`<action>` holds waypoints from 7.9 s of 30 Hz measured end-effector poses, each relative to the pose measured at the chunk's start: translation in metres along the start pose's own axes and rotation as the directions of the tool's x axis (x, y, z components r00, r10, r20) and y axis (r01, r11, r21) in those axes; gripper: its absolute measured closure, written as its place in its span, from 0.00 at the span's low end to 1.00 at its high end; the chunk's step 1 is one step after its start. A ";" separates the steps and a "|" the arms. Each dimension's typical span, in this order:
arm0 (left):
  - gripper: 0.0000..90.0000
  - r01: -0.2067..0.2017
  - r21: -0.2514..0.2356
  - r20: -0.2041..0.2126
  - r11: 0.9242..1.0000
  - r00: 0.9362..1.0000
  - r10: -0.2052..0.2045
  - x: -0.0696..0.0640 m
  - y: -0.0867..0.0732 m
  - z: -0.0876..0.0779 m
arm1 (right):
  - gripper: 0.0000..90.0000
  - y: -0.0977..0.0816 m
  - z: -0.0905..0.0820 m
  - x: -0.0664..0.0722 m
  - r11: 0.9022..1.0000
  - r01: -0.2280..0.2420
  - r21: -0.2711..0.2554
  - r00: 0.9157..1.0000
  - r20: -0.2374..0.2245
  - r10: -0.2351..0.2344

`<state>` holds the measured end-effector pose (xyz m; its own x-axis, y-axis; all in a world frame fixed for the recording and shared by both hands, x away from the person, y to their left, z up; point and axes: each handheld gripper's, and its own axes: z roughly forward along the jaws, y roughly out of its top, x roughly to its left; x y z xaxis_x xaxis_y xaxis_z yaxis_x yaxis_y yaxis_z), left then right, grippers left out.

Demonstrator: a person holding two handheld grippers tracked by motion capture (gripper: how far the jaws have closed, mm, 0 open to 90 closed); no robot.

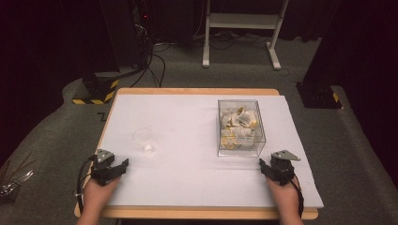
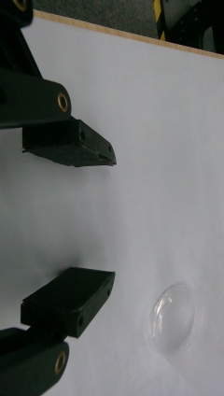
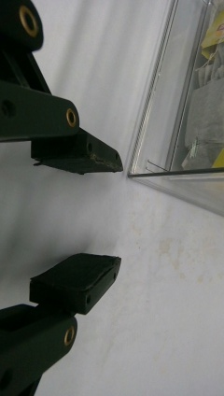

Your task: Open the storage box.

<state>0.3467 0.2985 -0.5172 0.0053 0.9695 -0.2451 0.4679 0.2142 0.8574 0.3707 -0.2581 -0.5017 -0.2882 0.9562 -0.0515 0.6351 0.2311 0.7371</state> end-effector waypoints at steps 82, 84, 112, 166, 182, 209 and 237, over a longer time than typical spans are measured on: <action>0.38 0.003 0.001 0.014 1.000 1.000 -0.003 -0.001 0.000 0.001 | 0.35 0.014 -0.035 0.050 0.988 0.042 -0.147 0.998 -0.030 -0.047; 0.38 -0.004 0.005 0.015 1.000 1.000 0.004 0.000 0.000 0.001 | 0.34 0.015 -0.034 0.056 0.988 0.042 -0.146 0.998 -0.041 -0.049; 0.37 -0.003 0.011 0.019 1.000 1.000 0.003 -0.001 0.000 0.001 | 0.30 0.036 -0.025 0.087 0.984 0.042 -0.171 0.999 -0.027 -0.047; 0.36 -0.001 0.009 0.020 1.000 1.000 0.001 -0.001 0.000 0.001 | 0.30 0.066 -0.005 0.102 0.974 -0.089 -0.207 0.989 0.099 0.111; 0.36 -0.001 0.009 0.020 1.000 1.000 0.001 -0.001 0.000 0.001 | 0.36 0.064 -0.008 0.108 0.976 -0.072 -0.208 0.989 0.108 0.097; 0.36 -0.002 0.009 0.020 1.000 1.000 0.001 -0.001 0.000 0.001 | 0.36 0.051 -0.022 0.109 0.976 -0.059 -0.212 0.993 0.092 0.080; 0.36 -0.002 0.009 0.019 1.000 1.000 0.002 -0.001 0.000 0.001 | 0.36 0.028 -0.046 0.114 0.974 -0.049 -0.219 0.995 0.075 0.067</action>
<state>0.3472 0.2970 -0.5175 0.0233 0.9674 -0.2522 0.4762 0.2110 0.8537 0.3229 -0.1506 -0.4560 -0.1903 0.9803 -0.0524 0.4758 0.1387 0.8686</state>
